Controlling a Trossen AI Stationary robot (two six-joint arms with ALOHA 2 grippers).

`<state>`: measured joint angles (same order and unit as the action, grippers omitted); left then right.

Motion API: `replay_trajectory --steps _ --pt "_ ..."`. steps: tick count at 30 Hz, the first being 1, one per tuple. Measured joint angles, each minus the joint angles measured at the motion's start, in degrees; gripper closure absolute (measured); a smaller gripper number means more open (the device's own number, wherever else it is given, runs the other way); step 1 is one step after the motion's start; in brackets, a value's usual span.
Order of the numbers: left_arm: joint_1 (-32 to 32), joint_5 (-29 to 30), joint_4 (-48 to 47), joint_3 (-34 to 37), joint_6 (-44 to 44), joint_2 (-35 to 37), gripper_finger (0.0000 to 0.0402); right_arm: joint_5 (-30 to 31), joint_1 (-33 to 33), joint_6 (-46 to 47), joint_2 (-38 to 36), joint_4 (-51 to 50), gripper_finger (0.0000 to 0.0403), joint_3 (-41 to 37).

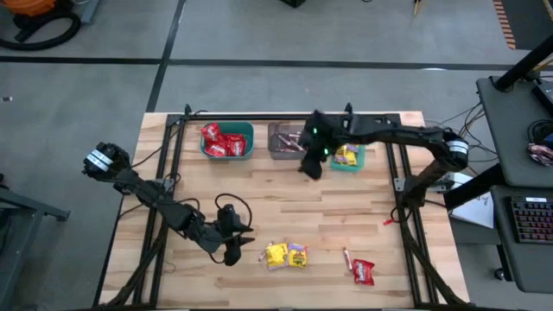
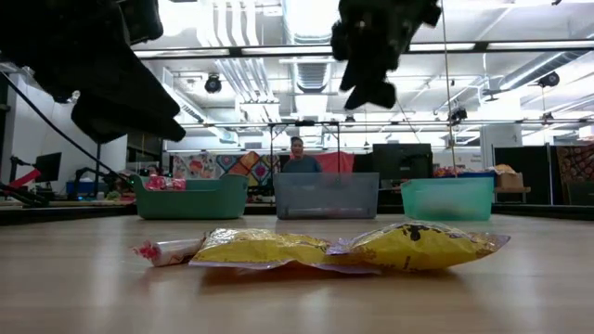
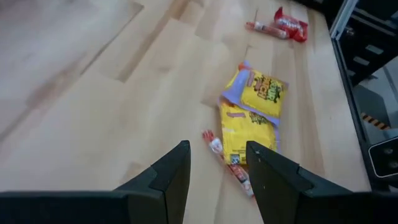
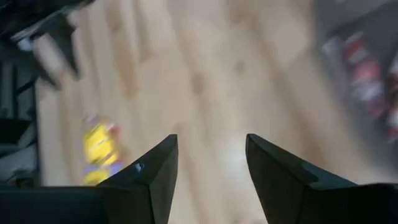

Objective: Sort candy
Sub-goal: Put the red candy into the green bin

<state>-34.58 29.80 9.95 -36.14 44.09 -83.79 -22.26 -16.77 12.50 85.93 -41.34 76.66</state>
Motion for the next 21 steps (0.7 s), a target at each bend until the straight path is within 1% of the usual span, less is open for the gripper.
replay_trajectory --steps 3,5,10,13,16,21 --pt "-0.27 -0.20 0.09 -1.11 0.42 -1.81 0.0263 2.27 6.42 5.04 -1.15 -3.06 0.0232 0.00" --pt "-0.27 -0.17 0.01 -2.18 0.16 -2.91 0.0263 5.15 10.95 8.62 -1.27 -5.21 0.0237 0.00" --pt "-0.27 -0.32 -0.59 -5.09 -2.59 -4.82 0.0263 9.05 21.05 15.70 -0.50 -11.30 0.0244 -0.21" --pt "-0.27 -0.38 -1.22 -6.46 -3.65 -5.52 0.0263 11.28 25.93 22.71 -0.54 -12.63 0.0241 -1.35" --pt "-0.27 -0.39 -1.68 -7.36 -4.59 -5.75 0.0263 12.15 30.35 29.38 -0.54 -17.75 0.0235 -2.00" --pt "-0.27 -0.42 -2.25 -8.20 -6.39 -5.76 0.0263 14.39 38.03 41.91 -0.52 -21.53 0.0223 -3.98"
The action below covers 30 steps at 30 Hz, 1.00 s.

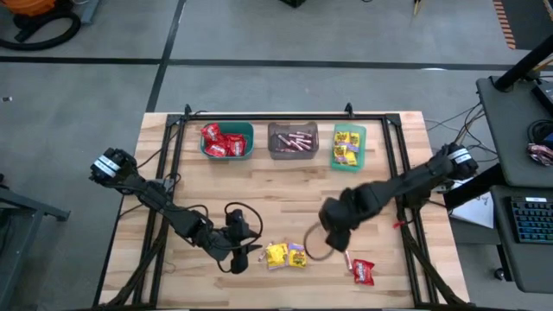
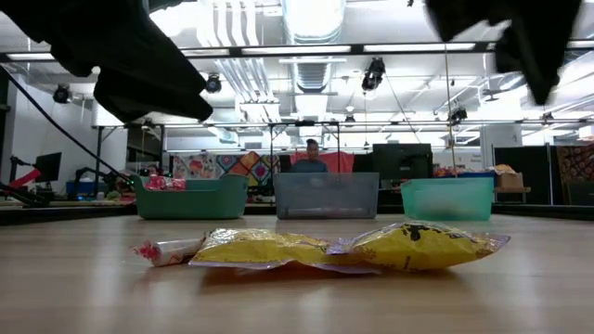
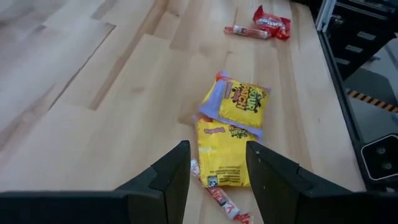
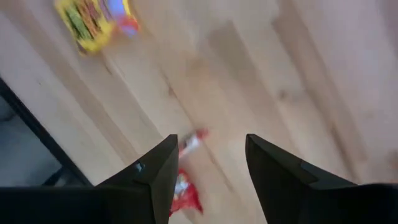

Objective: Sort candy
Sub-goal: Put the red candy into the green bin

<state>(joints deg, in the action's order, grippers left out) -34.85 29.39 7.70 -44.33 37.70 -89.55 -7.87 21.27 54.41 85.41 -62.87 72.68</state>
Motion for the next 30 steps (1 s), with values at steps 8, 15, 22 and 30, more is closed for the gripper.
replay_trajectory --steps 8,15,22,30 --pt "0.00 0.01 -1.94 -1.36 -3.18 0.01 0.0263 0.36 10.95 20.52 0.00 0.61 0.0218 -5.90" --pt "0.00 0.00 -2.33 -1.78 -5.67 0.01 0.0263 -2.73 20.93 11.45 0.00 8.97 0.0218 -12.36" --pt "0.00 0.00 -2.73 -1.73 -5.74 0.04 0.0263 0.63 28.34 13.82 0.31 14.00 0.0218 -16.75" --pt "0.02 0.00 -2.70 -1.71 -6.74 0.06 0.0263 4.55 30.10 17.53 3.63 21.27 0.0218 -19.40"
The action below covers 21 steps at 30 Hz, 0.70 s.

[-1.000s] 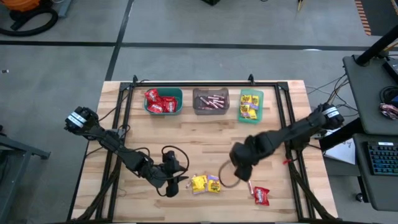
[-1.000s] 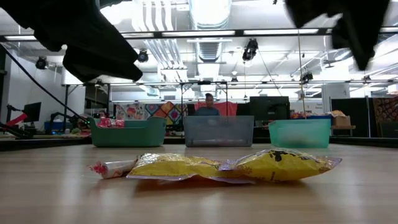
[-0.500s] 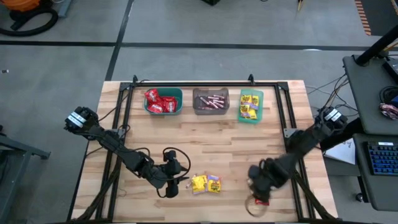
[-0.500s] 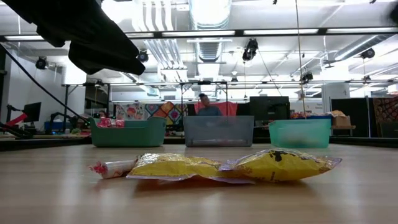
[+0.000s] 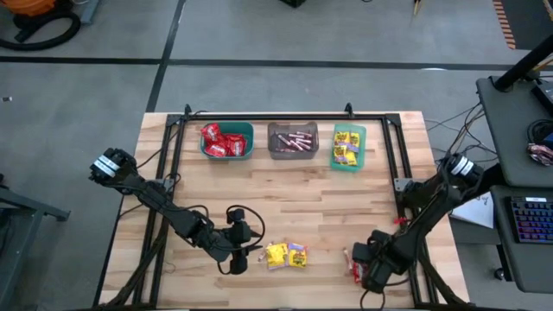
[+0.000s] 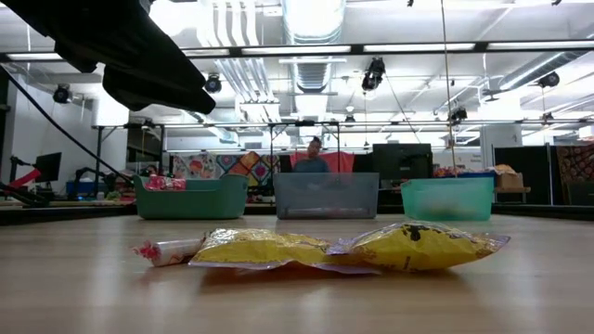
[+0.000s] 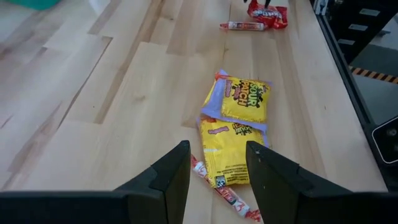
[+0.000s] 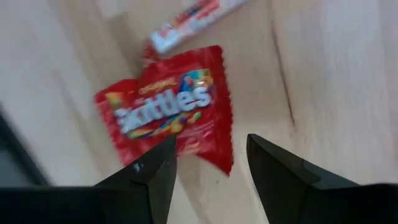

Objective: Sort candy
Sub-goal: Put the red candy into the green bin

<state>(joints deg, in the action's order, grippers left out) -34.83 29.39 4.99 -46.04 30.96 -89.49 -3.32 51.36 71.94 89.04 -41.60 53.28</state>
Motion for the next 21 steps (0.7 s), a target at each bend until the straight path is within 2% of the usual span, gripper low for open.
replay_trajectory --steps 6,9,13,19,21 --pt "0.00 0.00 0.02 0.00 -0.02 0.02 0.0263 0.55 -0.25 0.05 4.62 0.47 0.0219 0.13" --pt "0.00 0.00 0.04 0.00 -0.02 0.02 0.0263 0.75 -0.25 -0.59 6.52 0.49 0.0235 0.09" --pt "0.00 0.02 0.04 0.00 -0.02 0.02 0.0263 1.04 -0.25 -0.59 7.47 0.77 0.0276 0.07" --pt "0.00 0.48 0.07 0.00 -0.01 0.02 0.0263 2.29 -0.28 -0.97 6.57 0.25 0.0371 0.07" --pt "0.00 1.96 0.05 0.00 0.39 0.04 0.0263 2.59 -0.29 -1.02 5.99 0.19 0.0386 0.00"
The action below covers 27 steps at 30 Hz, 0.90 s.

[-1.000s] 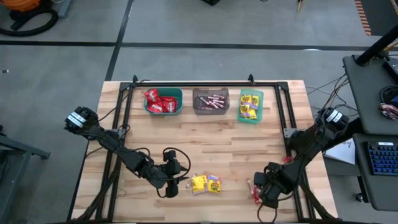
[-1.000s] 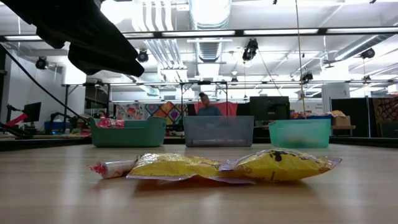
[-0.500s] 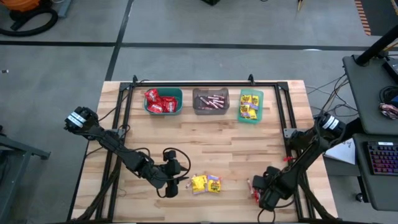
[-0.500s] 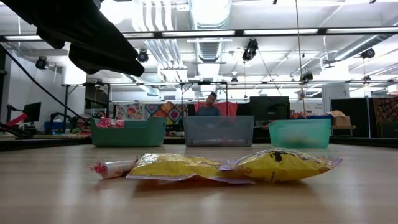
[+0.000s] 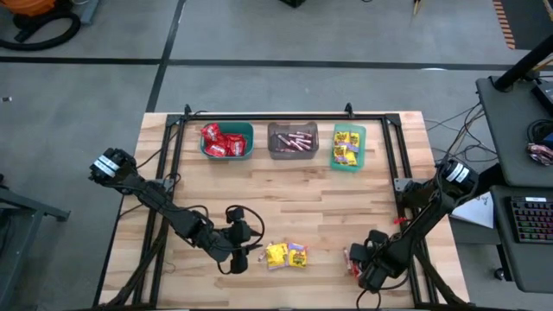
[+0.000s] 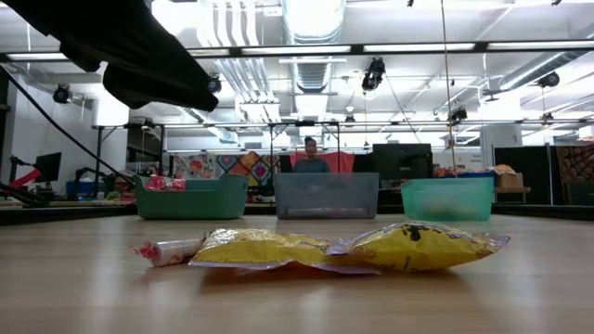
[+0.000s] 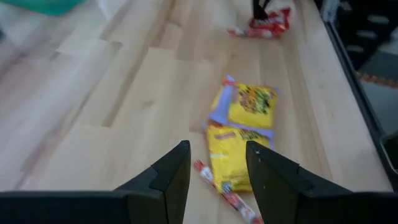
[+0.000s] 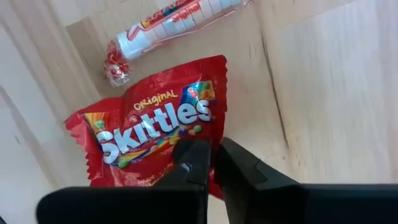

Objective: Sort candy
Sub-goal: Put the red candy into the green bin

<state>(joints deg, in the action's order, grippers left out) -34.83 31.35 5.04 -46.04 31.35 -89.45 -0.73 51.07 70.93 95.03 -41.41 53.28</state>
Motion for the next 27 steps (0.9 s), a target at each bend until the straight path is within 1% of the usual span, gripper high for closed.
replay_trajectory --steps 2,5,11,14,19,21,27 --pt "0.00 1.89 0.05 0.00 0.56 0.02 0.0263 0.51 0.02 0.07 -0.55 -0.18 0.0389 -0.02" --pt "0.00 3.21 0.06 0.00 0.75 0.02 0.0263 1.37 0.04 0.11 -2.22 -0.84 0.0392 -0.20" --pt "0.00 3.99 0.10 0.00 0.81 0.11 0.0263 8.35 -0.10 1.93 -7.98 -4.84 0.0394 -0.31" --pt "0.00 4.03 0.59 0.00 0.71 0.11 0.0263 14.27 -0.07 2.05 -10.70 -5.48 0.0394 -0.33" --pt "0.00 4.12 2.52 0.00 -0.37 0.11 0.0263 27.79 -0.21 2.01 -14.72 -5.33 0.0394 -0.31" --pt "0.00 4.15 4.04 0.00 -1.45 0.13 0.0263 32.22 -0.71 1.27 -15.92 -5.13 0.0394 -0.31" --pt "0.00 4.20 9.49 0.00 -5.79 0.13 0.0263 43.77 -3.81 -5.45 -16.70 -1.46 0.0394 -0.26"
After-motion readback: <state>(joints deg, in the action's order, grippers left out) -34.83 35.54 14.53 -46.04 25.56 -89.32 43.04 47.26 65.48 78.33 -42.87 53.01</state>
